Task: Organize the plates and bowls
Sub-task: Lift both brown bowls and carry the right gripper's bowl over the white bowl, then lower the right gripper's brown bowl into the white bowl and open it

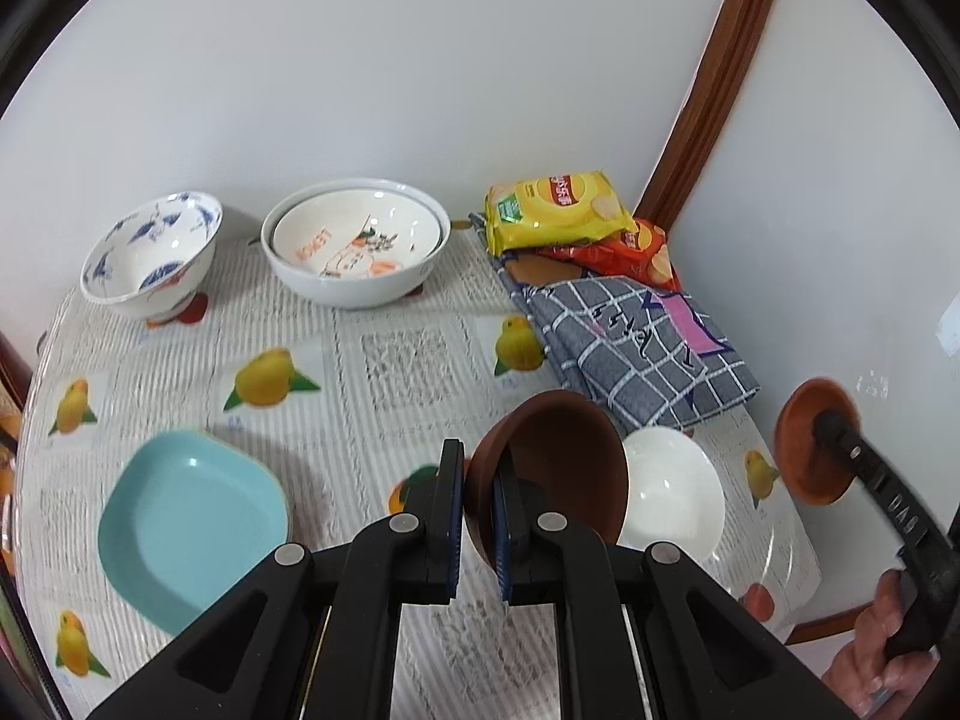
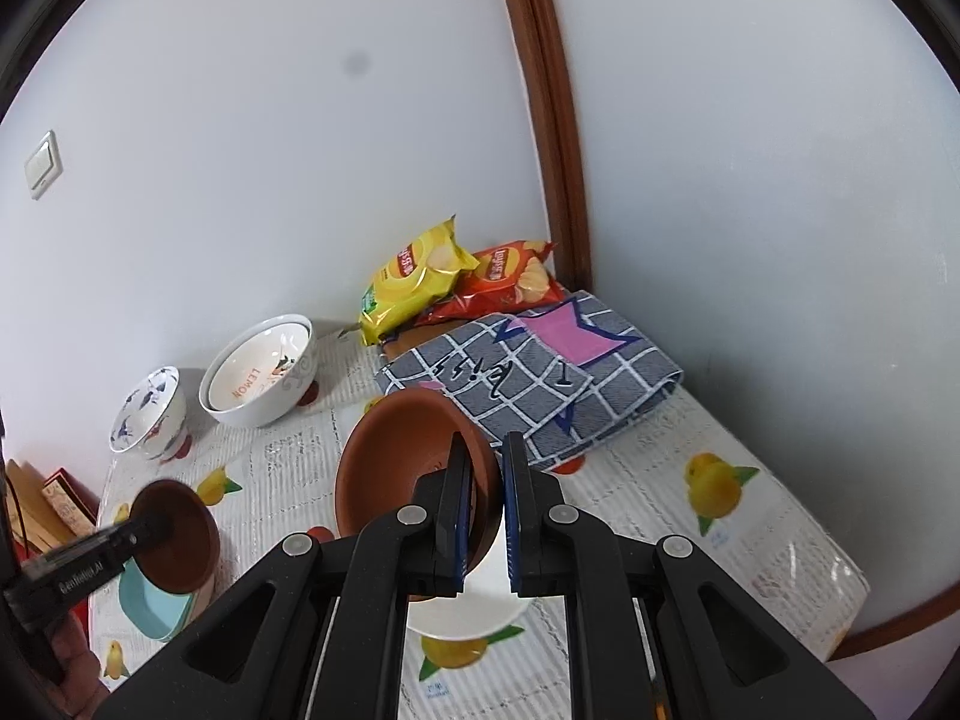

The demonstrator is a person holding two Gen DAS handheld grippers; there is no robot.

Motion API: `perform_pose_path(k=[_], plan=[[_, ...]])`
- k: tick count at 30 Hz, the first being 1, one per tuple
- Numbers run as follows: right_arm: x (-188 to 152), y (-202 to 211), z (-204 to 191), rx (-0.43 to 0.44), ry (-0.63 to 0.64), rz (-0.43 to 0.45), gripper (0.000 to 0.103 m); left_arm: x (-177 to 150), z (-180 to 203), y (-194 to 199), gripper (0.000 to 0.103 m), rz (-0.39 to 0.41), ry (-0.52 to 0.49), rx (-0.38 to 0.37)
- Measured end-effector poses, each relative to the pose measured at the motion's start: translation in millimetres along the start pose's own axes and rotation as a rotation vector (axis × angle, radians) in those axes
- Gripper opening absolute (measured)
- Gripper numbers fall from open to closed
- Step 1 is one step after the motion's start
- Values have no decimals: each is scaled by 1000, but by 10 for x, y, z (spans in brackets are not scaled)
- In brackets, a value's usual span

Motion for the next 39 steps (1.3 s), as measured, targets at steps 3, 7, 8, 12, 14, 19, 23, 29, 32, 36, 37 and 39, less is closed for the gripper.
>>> perform_pose_path(k=[3, 7, 8, 12, 14, 19, 23, 29, 32, 36, 37, 39], plan=[[-128, -175, 17, 31, 1, -22, 10, 27, 53, -144, 9, -10, -11, -10], [-267, -376, 81, 44, -10, -70, 10, 14, 97, -383, 9, -43, -12, -35], [-282, -390, 87, 42, -10, -74, 10, 5, 99, -432, 9, -47, -17, -33], [-370, -465, 177, 28, -21, -101, 10, -49, 59, -595, 9, -63, -22, -34], [-414, -520, 228, 23, -29, -119, 10, -66, 27, -660, 9, -71, -11, -37], [-505, -694, 273, 7, -46, -165, 10, -45, -22, -728, 9, -83, -25, -33], [-582, -772, 177, 3, -16, -187, 10, -30, -66, -733, 9, -85, -22, -36], [-767, -955, 83, -18, 41, -245, 10, -38, -52, -725, 9, -84, -23, -29], [-836, -1012, 81, -32, 55, -260, 10, -35, -46, -715, 9, -74, -30, -18], [-880, -1054, 37, -52, 86, -264, 10, -57, -26, -725, 9, -81, -36, -19], [-883, -1055, 25, -49, 89, -265, 10, -63, -13, -726, 9, -83, -40, -22], [-891, -1070, 4, -43, 88, -270, 10, -72, 8, -723, 9, -84, -45, -24]])
Point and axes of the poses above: each gripper's, at about its wrist camera, not at the fingertips, and y roughly against the way its jaws point, z to its right, x to its top, the point moved 5 cm from there along -y, roughly the way its jaws point, and after that the axes turned 5 degrees about z, right-handed, at the moved point
